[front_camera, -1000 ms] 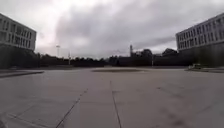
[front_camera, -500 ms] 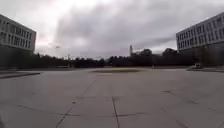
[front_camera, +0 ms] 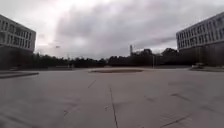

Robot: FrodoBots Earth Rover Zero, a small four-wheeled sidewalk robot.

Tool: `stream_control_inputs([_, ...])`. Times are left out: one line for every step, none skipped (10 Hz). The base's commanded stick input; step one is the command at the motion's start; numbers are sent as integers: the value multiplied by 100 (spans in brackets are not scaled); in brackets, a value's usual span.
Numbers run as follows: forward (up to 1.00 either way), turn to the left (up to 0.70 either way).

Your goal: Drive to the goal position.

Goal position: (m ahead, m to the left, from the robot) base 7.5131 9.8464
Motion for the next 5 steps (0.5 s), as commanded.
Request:
stream_control_inputs([70,1])
stream_control_inputs([70,2])
stream_control_inputs([70,2])
stream_control_inputs([70,0])
stream_control_inputs([70,0])
